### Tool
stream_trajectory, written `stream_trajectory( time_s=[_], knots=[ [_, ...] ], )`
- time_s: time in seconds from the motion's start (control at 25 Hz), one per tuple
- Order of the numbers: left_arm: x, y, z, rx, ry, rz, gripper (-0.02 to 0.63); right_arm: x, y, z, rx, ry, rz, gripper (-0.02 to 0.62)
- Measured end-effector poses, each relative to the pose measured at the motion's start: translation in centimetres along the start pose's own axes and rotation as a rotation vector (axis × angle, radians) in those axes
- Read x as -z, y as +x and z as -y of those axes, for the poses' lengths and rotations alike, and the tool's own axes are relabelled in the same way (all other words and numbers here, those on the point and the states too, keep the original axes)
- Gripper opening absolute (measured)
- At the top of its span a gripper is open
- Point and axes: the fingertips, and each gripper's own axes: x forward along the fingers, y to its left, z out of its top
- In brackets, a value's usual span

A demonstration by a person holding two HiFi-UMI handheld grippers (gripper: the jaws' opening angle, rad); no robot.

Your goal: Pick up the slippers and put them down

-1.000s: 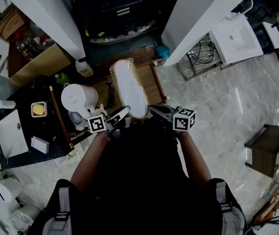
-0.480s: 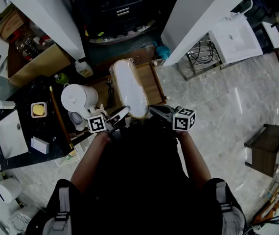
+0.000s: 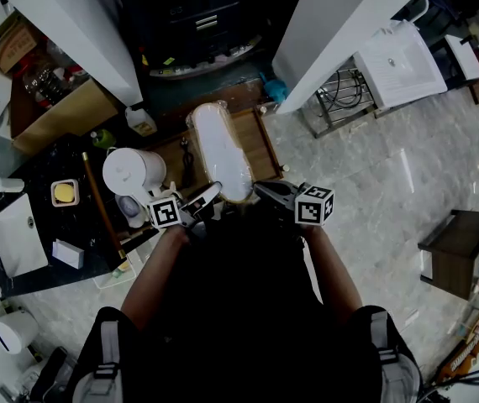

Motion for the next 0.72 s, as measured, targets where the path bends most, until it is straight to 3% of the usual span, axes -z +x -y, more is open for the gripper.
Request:
stream_trajectory(
  time_s=[0.4,0.72],
  knots=[
    [-0.4,0.4,-0.8,0.0,0.004,-0.003,0.072,0.2,-0.3,0.1,0.011,0.004,-0.001,0.008],
    [-0.5,0.5,-1.4,-0.005,-0.041,0.017,0.072,0.2,-0.6,0.1,0.018,-0.001,-0.014,0.007]
  ],
)
